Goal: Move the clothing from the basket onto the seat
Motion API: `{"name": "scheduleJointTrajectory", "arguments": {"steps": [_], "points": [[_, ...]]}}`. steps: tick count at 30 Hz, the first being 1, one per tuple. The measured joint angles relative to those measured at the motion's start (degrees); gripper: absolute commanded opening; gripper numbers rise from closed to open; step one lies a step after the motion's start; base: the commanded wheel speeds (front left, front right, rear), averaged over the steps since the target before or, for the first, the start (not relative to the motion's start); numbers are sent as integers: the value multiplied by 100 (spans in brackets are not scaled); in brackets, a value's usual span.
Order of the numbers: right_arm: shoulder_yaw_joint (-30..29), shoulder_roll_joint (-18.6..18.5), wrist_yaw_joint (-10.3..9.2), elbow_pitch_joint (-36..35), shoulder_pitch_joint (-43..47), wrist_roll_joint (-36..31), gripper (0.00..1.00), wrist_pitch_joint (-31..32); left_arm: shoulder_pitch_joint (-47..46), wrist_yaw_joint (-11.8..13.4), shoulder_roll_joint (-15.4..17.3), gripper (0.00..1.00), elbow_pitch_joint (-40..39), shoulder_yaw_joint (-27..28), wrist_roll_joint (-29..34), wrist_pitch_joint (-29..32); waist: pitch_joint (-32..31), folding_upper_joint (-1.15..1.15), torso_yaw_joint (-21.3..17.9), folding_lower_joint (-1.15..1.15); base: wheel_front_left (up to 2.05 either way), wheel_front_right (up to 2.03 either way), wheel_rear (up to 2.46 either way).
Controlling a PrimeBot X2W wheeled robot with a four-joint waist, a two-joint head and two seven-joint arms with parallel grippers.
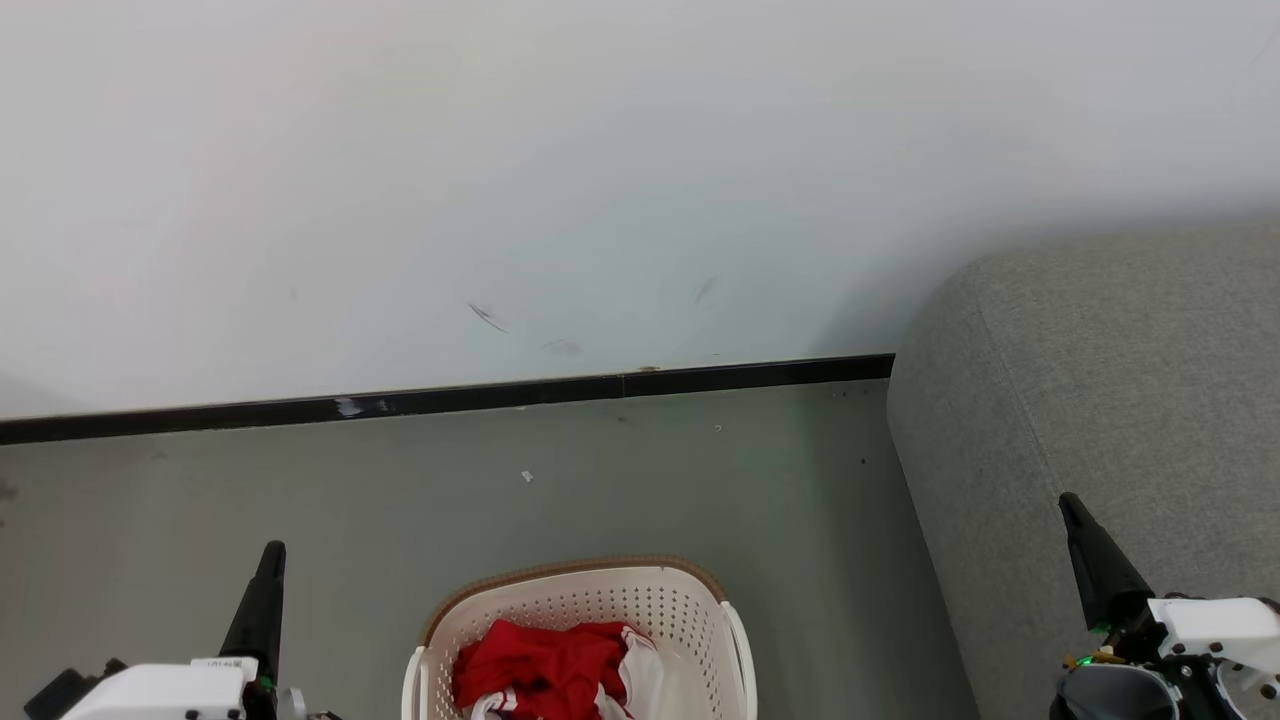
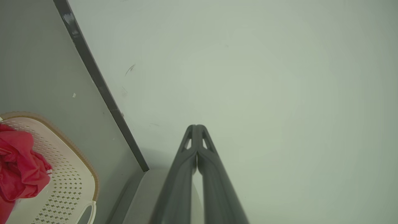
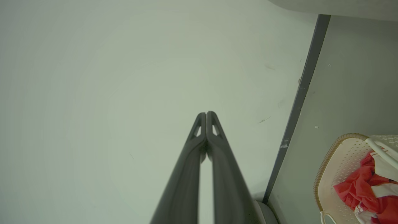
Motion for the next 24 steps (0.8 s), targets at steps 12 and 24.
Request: {"name": "scheduleJointTrajectory", "arguments": {"steps": [12,24], "points": [[35,213,-7,199,343,-3,100,0,270,3,-162,100,274,-24,1,-63,4,0,0,0,0,0,0],[35,250,-7,0,318,-65,100,-178,258,1,-152,100,138,-19,33,-263,2,0,8,3,0,0,0]]}}
